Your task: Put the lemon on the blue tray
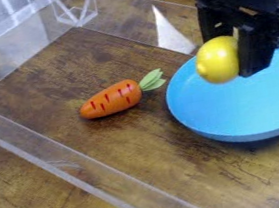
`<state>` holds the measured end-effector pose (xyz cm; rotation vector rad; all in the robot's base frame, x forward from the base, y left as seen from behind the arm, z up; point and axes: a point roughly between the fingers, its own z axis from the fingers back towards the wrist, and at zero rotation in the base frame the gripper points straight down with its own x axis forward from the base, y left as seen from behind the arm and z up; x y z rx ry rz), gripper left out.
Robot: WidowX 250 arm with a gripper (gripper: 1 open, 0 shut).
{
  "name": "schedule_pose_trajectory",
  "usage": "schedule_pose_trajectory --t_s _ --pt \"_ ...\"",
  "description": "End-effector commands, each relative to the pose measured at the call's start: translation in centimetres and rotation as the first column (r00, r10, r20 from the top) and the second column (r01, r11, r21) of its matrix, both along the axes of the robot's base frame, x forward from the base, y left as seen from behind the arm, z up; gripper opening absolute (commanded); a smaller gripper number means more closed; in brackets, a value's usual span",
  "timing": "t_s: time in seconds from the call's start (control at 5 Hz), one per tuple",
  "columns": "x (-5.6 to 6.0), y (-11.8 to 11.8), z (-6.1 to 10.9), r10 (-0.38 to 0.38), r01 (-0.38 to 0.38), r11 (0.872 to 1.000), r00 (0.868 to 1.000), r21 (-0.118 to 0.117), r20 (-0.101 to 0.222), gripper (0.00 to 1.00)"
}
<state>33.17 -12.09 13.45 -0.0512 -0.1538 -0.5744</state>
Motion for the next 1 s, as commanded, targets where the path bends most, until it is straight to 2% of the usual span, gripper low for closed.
schedule_pose_trajectory --t_s 0.0,0.4,0.8 --pt "0.2 -1.1 1.8 -0.038 0.040 0.999 0.998 -0.034 0.057 0.00" --pt "0.4 -2.1 1.1 -0.087 0.089 0.995 0.995 -0.051 0.041 0.00" --pt "0.8 -0.5 0.7 -0.106 0.107 0.992 0.994 -0.064 0.023 0.00"
